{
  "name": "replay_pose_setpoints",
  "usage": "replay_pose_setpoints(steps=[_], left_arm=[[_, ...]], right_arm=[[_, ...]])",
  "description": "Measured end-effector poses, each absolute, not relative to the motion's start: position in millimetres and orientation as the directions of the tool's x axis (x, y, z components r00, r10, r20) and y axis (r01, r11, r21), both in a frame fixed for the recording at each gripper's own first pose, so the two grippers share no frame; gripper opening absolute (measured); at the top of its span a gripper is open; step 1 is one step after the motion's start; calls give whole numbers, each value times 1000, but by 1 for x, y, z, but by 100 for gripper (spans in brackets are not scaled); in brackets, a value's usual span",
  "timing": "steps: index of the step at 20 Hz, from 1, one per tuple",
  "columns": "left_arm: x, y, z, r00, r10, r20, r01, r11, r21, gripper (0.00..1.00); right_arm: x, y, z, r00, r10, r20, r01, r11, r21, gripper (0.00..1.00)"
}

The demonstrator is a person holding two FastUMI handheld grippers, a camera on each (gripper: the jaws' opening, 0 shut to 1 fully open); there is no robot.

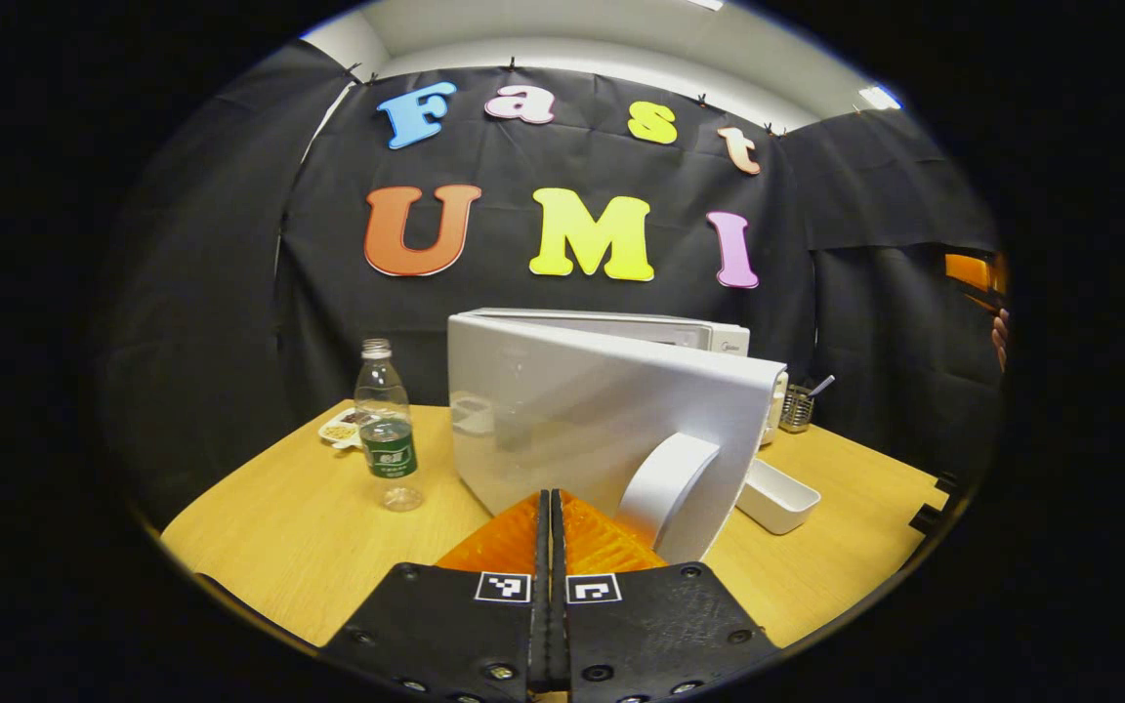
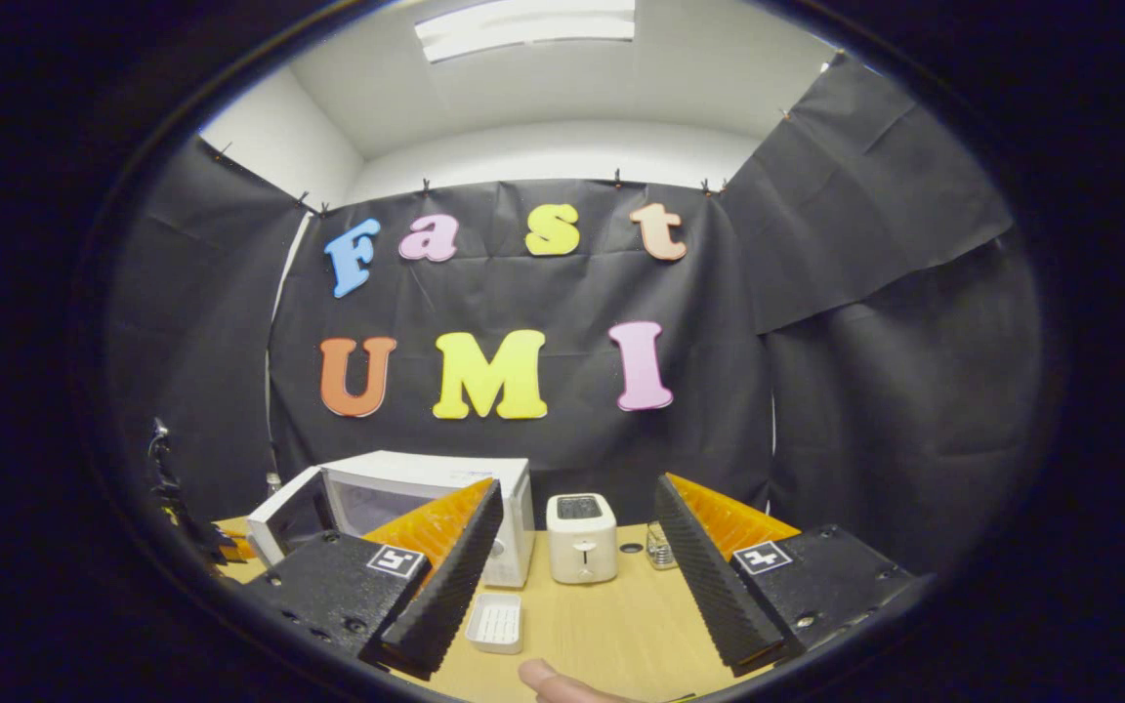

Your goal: Open the microwave oven with the left hand, put the food in, and close the microwave oven.

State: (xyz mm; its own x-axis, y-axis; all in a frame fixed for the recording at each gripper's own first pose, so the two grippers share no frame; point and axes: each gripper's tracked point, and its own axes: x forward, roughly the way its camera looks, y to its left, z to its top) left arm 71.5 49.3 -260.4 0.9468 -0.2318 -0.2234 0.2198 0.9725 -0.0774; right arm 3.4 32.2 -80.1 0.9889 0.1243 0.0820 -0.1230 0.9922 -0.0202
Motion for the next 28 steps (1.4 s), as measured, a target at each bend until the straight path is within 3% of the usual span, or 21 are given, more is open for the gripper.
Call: replay_pose_setpoints(steps=[1, 2, 20, 28], left_arm=[[76, 38, -258, 943, -248, -220, 234, 968, -88, 10], [83, 28, -257, 942, -258, -214, 244, 966, -90, 0], [195, -82, -268, 916, -333, -224, 323, 943, -78, 0], [256, -105, -272, 944, -265, -196, 260, 964, -47, 0]], right_arm=[[5, 32, -77, 988, 126, 86, -125, 992, -24, 100], [8, 31, -76, 988, 130, 86, -128, 991, -25, 100], [49, -2, -95, 984, 147, 98, -149, 989, 9, 100], [62, -7, -99, 985, 160, 71, -160, 987, -8, 100]])
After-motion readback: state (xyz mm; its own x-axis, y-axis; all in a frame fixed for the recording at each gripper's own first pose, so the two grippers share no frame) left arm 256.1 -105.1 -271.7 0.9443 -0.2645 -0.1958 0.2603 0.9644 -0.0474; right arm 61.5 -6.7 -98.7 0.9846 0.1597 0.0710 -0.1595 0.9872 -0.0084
